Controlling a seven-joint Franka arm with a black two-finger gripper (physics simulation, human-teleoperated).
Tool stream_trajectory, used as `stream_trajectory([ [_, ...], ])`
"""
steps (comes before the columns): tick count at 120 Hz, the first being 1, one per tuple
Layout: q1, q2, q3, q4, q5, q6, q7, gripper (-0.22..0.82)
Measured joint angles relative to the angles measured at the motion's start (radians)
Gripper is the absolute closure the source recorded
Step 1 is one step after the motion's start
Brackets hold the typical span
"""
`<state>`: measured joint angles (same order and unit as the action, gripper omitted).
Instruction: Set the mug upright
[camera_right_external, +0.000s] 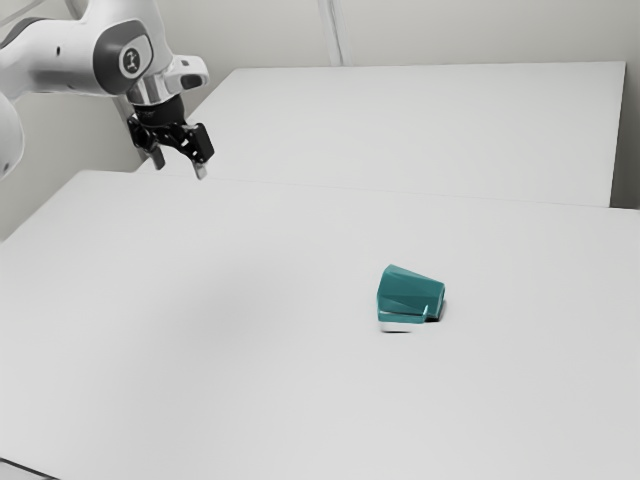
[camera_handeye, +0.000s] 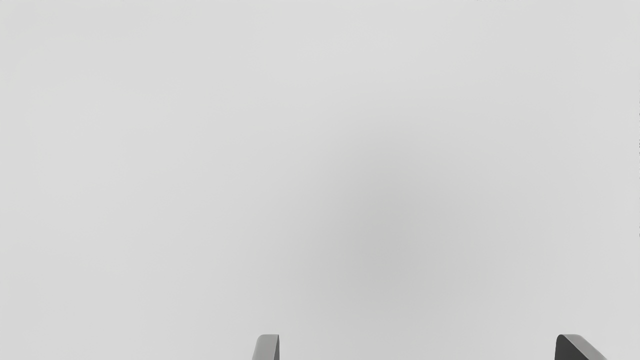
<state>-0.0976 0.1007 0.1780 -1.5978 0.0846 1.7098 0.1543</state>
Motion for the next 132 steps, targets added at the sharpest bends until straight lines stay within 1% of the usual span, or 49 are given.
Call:
stream_trajectory([
  [18,-0.003,-0.005,0.001,-0.029,-0.035,0.007,0.021,0.0],
  [25,0.005,-0.004,-0.001,-0.052,-0.128,0.01,0.033,0.0],
  [33,0.039,0.002,-0.016,-0.089,-0.264,0.011,0.051,0.0],
  [41,0.078,0.036,-0.034,-0.124,-0.409,0.011,0.079,0.0],
  [49,0.093,0.077,-0.04,-0.155,-0.526,0.01,0.108,0.0],
  [68,0.078,0.188,-0.042,-0.164,-0.705,0.006,0.19,0.0],
  [84,0.078,0.245,-0.06,-0.167,-0.788,0.004,0.273,0.0],
  [99,0.075,0.32,-0.065,-0.163,-0.872,0.002,0.375,0.0],
  [110,0.063,0.352,-0.067,-0.155,-0.91,0.003,0.45,0.0],
  [132,-0.016,0.381,-0.065,-0.142,-0.973,0.019,0.577,0.0],
])
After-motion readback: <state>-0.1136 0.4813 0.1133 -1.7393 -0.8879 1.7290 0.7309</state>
